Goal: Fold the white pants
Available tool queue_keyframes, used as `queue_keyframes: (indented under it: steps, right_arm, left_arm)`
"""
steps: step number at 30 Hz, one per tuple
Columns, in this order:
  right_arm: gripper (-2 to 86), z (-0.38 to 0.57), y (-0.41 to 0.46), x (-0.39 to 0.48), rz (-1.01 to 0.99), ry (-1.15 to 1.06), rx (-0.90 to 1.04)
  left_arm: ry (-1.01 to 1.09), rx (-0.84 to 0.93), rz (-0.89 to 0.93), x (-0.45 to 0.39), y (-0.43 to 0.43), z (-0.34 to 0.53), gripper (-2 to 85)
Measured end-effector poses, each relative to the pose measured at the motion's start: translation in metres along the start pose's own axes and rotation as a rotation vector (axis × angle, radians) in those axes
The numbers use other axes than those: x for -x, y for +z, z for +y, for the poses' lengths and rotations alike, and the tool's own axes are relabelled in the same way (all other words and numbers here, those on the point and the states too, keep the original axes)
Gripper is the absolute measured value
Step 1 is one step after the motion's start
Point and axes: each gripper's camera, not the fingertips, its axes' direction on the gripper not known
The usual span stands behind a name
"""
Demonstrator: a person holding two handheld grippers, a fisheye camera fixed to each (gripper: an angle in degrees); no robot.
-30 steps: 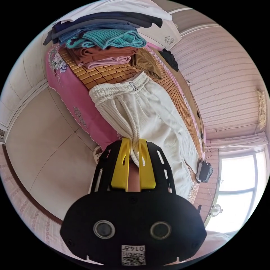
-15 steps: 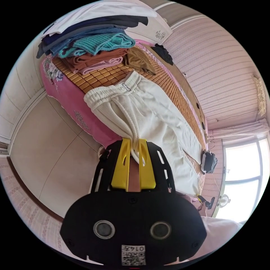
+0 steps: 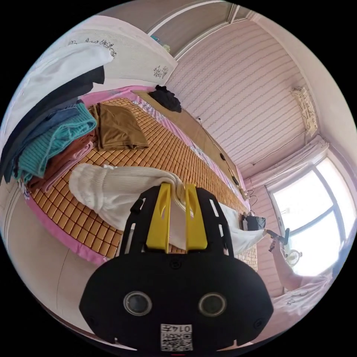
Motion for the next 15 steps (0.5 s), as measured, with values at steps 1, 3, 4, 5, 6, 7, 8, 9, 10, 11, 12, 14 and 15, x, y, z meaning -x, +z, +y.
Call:
queue_keyframes:
  steps: [1, 3, 4, 5, 6, 7, 8, 9, 10, 11, 12, 14, 15]
  right_arm:
    - [7.4, -0.027, 0.012, 0.000, -0.017, 0.047, -0.011]
    - [8.5, -0.050, 0.033, -0.001, 0.005, 0.106, -0.017]
    - [9.0, -0.054, 0.047, -0.002, 0.009, 0.121, -0.016]
    - [9.3, -0.054, 0.054, -0.003, 0.014, 0.125, -0.006]
    - [10.2, -0.048, 0.070, -0.006, 0.027, 0.122, 0.021]
    - [11.4, -0.038, 0.087, -0.010, 0.039, 0.105, 0.057]
    - [12.2, -0.032, 0.096, -0.012, 0.048, 0.097, 0.082]
    - [14.0, -0.019, 0.113, -0.018, 0.076, 0.087, 0.133]
    - [15.8, -0.007, 0.129, -0.025, 0.096, 0.078, 0.176]
    - [16.6, -0.001, 0.136, -0.029, 0.100, 0.081, 0.196]
    - [17.2, 0.009, 0.149, -0.036, 0.095, 0.097, 0.230]
    - [17.1, 0.018, 0.165, -0.047, 0.047, 0.144, 0.252]
    - [16.2, 0.022, 0.176, -0.052, 0.004, 0.185, 0.268]
  left_arm:
    - [-0.027, -0.010, -0.028, -0.009, 0.024, -0.018, 7.2]
    - [-0.088, -0.009, -0.114, -0.014, 0.058, -0.034, 8.1]
    - [-0.144, -0.020, -0.156, -0.014, 0.076, -0.035, 8.6]
    - [-0.193, -0.028, -0.194, -0.014, 0.089, -0.031, 8.8]
    - [-0.209, -0.043, -0.215, -0.014, 0.094, -0.026, 8.8]
    - [-0.238, -0.082, -0.242, -0.015, 0.100, -0.016, 8.6]
    - [-0.239, -0.112, -0.234, -0.016, 0.106, -0.004, 8.4]
    - [-0.222, -0.112, -0.221, -0.018, 0.110, 0.001, 8.2]
    - [-0.185, -0.081, -0.210, -0.023, 0.119, 0.010, 7.8]
    - [-0.124, -0.019, -0.228, -0.033, 0.133, 0.019, 7.7]
    - [-0.090, 0.021, -0.240, -0.039, 0.141, 0.024, 7.7]
    - [0.050, 0.187, -0.292, -0.068, 0.184, 0.044, 7.5]
    - [0.088, 0.235, -0.307, -0.076, 0.197, 0.048, 7.5]
